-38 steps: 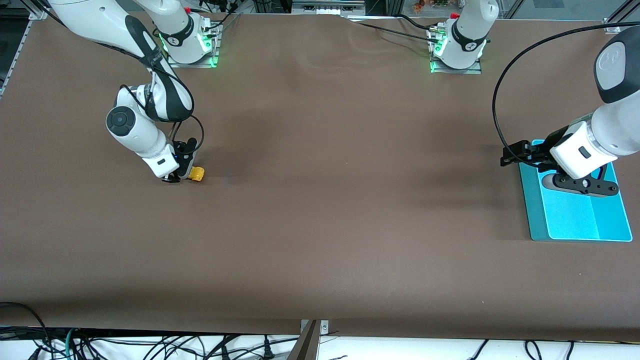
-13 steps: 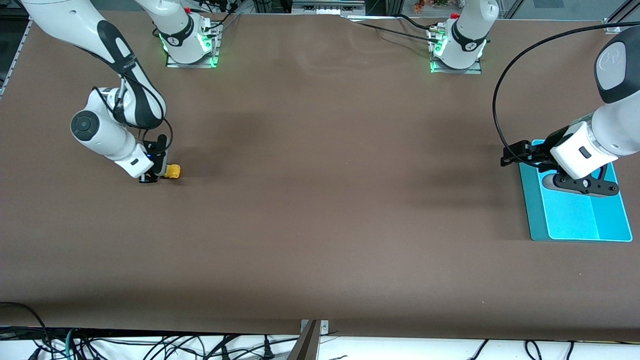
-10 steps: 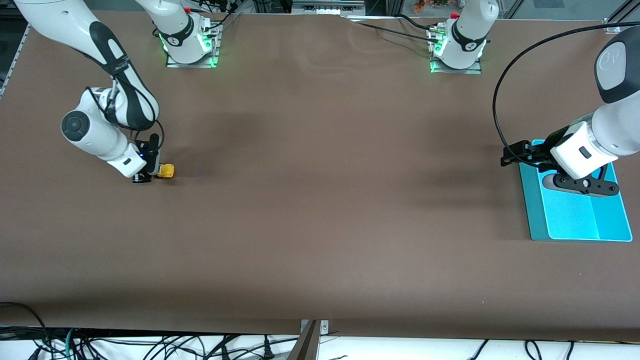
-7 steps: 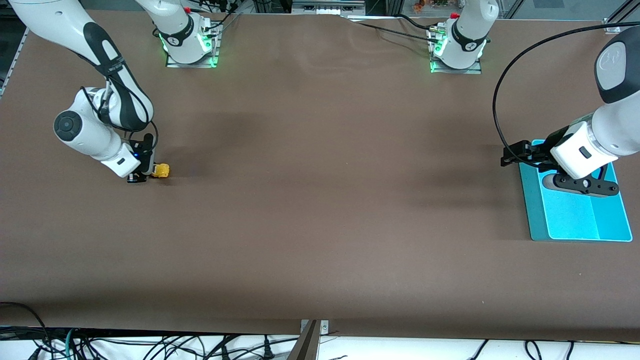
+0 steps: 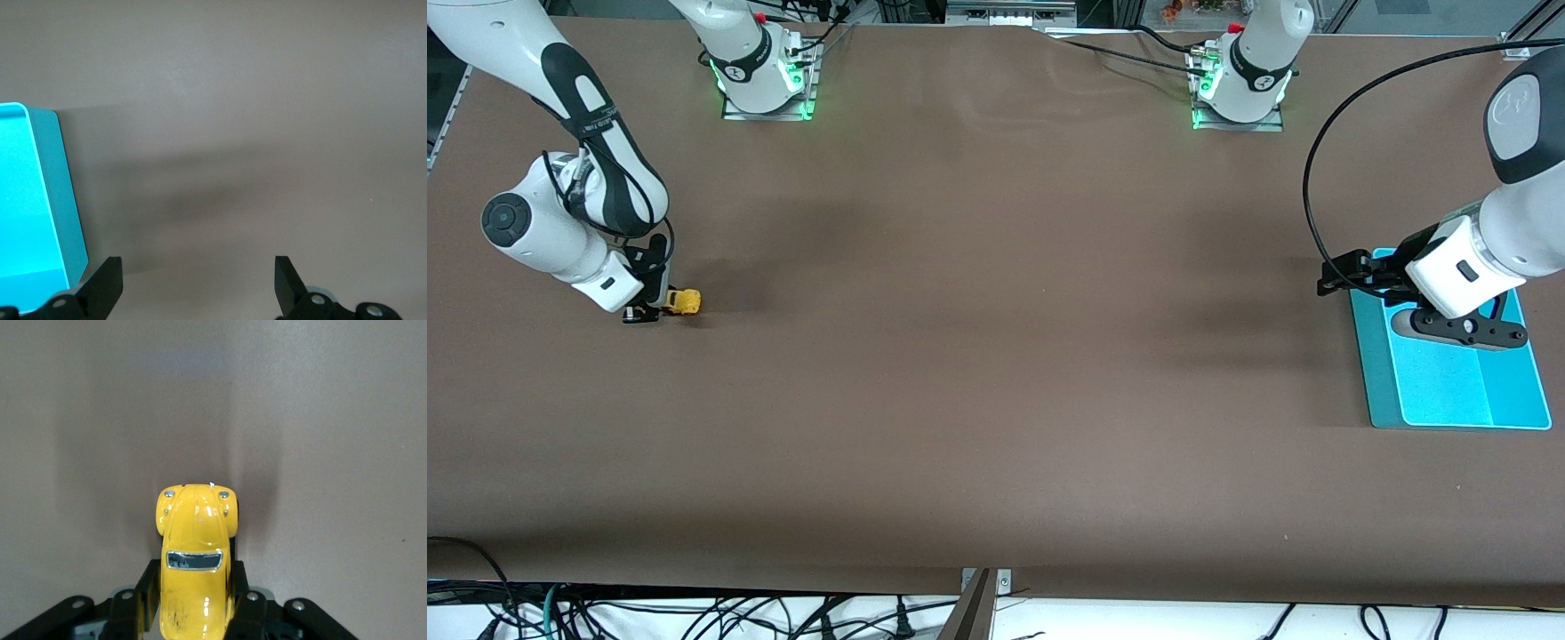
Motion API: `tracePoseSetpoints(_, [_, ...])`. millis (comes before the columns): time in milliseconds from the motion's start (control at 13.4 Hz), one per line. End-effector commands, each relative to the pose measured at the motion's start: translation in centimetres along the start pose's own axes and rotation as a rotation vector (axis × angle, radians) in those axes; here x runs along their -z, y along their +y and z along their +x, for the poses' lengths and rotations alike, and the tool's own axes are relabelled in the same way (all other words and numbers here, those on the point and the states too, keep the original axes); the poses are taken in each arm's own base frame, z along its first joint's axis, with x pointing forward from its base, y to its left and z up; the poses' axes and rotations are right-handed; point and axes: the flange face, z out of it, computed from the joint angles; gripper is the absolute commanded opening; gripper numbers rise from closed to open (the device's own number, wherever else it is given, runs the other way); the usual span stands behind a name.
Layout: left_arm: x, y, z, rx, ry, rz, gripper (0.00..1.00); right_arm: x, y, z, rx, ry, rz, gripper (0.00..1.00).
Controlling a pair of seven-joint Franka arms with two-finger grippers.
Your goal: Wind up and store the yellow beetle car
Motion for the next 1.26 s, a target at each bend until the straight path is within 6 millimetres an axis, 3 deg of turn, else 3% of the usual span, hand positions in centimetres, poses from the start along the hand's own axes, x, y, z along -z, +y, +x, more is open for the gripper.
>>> tracePoseSetpoints(0, [0.5, 0.0, 0.1, -0.017, 0.004, 0.009, 1.0, -5.1, -2.5, -2.5, 0.017, 0.02, 0.096, 0.11])
tracePoseSetpoints(521, [0.6, 0.1, 0.1, -0.017, 0.005, 0.009, 1.0, -5.3, -3.7, -5.6, -0.049, 0.018, 0.101, 0.11])
tracePoseSetpoints(818, [0.6, 0.1, 0.1, -0.017, 0.005, 0.009, 1.0, -5.6, -3.9, -5.6, -0.043, 0.019, 0.105, 0.14])
tracePoseSetpoints(893, [0.6, 0.1, 0.1, -0.017, 0.005, 0.009, 1.0, -5.4, -3.8, -5.5, -0.022, 0.02, 0.102, 0.48])
tracePoseSetpoints(967, [0.5, 0.0, 0.1, -0.018, 0.004, 0.009, 1.0, -4.8, -3.6, -5.5, 0.001, 0.017, 0.092, 0.98])
tracePoseSetpoints(1190, [0.6, 0.2, 0.1, -0.018, 0.005, 0.008, 1.0, -2.7, -3.0, -5.2, 0.011, 0.011, 0.071, 1.0])
